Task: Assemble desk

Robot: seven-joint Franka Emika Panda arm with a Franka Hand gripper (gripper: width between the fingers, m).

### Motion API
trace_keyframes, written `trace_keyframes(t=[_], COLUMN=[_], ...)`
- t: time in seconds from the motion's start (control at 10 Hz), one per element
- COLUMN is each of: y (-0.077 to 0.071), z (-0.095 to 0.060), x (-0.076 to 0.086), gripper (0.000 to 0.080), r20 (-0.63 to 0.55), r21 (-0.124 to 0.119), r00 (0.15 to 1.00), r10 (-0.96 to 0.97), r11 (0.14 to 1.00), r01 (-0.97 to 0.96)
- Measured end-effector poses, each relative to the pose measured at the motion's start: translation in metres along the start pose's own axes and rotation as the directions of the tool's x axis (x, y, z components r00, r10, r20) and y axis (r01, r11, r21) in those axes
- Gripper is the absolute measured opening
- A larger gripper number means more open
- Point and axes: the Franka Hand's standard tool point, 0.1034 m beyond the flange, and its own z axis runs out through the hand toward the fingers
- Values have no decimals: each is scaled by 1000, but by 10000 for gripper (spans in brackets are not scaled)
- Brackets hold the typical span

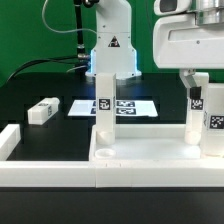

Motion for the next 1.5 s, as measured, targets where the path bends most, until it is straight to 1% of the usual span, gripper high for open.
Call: trace_keyframes(t=[0.1, 0.2, 0.4, 0.5, 0.6, 0.7, 0.8, 0.9, 1.1, 1.2, 1.3, 1.4, 1.5], y=[3, 6, 5, 5, 5, 5, 6, 7, 9, 10, 9, 7, 7], z=[2, 3, 3, 3, 3, 3, 3, 4, 4, 4, 4, 4, 5], x=[3, 4, 3, 3, 3, 3, 3, 4, 6, 3, -1, -3, -2], gripper=[649, 649, 649, 523, 523, 384, 291, 291, 291, 291, 291, 291, 291], r20=[-1, 3, 3, 3, 3, 3, 4, 5, 3, 11, 17, 29, 59], r21=[2, 2, 2, 2, 2, 2, 0, -1, -5, -18, -28, -29, -32], r00=[976, 948, 962, 962, 974, 988, 996, 999, 992, 955, 859, 699, 523], r10=[-217, -318, -272, -272, -228, -153, -93, -43, 124, 295, 512, 715, 850], r11=[976, 948, 962, 962, 974, 988, 996, 999, 992, 955, 859, 700, 526], r01=[217, 318, 272, 272, 228, 153, 93, 43, -124, -295, -512, -714, -850])
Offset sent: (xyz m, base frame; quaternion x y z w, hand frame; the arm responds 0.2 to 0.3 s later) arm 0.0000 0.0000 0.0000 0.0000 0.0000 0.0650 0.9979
